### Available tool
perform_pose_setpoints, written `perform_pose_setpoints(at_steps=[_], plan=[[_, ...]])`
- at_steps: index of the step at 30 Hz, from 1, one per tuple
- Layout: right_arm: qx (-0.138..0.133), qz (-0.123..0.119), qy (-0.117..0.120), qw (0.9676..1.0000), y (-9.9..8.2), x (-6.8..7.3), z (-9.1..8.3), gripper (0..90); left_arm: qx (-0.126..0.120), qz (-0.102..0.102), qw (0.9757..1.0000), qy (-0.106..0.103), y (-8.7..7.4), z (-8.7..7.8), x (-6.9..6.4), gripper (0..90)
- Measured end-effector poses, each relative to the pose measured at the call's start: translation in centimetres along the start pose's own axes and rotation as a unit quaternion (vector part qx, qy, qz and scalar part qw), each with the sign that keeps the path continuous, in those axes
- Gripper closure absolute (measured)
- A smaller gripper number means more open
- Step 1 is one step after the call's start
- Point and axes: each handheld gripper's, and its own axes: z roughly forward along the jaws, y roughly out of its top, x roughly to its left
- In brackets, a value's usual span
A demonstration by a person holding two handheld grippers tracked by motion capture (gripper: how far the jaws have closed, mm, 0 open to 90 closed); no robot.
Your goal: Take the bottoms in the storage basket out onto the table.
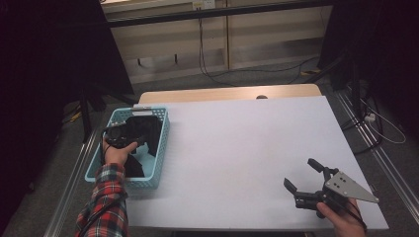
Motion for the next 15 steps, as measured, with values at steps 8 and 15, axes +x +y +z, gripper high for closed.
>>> perform_pose_setpoints(at_steps=[8, 15], plan=[[-0.002, 0.001, 0.002, 1.0000, 0.01, 0.06, 0.02, 0.8, 0.042, 0.021, 0.9989, 0.010, -0.15, 0.42, -0.48, 4.3], [-0.002, 0.002, 0.002, 1.0000, 0.01, 0.04, -0.04, 0.8, 0.048, 0.016, 0.9986, 0.016, -0.22, 0.38, -0.68, 6.0]])
